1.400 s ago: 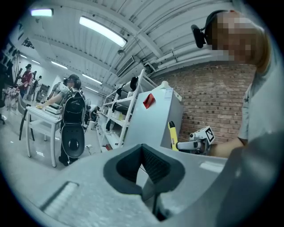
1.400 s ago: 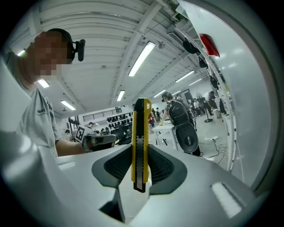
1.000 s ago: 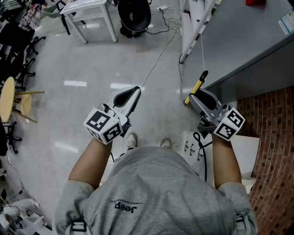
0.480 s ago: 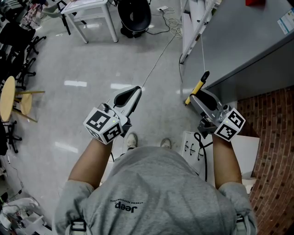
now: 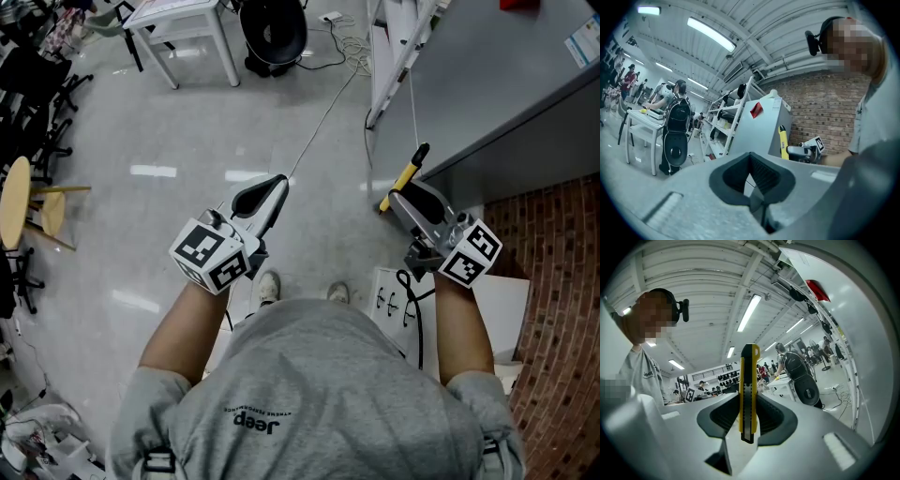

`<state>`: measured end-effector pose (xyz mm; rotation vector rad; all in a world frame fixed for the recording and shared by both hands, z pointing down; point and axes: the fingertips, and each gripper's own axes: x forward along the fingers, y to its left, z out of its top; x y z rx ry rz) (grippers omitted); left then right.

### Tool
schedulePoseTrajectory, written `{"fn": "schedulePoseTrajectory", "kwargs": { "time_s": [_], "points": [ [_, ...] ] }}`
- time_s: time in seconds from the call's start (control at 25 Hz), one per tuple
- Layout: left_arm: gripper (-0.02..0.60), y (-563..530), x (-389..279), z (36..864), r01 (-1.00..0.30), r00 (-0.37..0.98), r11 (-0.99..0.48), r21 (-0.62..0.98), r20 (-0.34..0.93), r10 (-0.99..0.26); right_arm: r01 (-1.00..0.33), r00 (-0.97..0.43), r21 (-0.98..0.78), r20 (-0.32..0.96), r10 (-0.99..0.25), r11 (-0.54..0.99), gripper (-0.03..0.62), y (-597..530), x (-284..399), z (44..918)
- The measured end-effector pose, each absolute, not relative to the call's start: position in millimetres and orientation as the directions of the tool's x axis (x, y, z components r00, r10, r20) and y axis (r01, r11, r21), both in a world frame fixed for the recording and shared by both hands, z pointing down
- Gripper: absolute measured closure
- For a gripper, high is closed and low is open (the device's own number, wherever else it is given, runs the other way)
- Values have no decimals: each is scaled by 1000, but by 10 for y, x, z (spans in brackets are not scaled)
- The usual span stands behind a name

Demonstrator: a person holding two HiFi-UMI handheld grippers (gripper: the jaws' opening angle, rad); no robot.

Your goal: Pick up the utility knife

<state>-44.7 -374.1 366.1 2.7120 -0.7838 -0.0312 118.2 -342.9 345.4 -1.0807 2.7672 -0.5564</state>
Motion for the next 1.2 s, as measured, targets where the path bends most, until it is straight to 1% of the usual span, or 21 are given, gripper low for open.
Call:
{"fn": "schedulePoseTrajectory", "kwargs": {
  "time_s": [0.32, 1.2],
  "points": [
    [583, -3727, -436, 3655, -516, 849, -799, 309, 63, -524, -649, -729, -352, 34, -683, 675, 468, -3425, 1182, 3455],
    [582, -3718, -380, 3674, -507, 855, -803, 313, 65, -514, -649, -731, -345, 36, -682, 678, 468, -3422, 1201, 3479]
  ]
}}
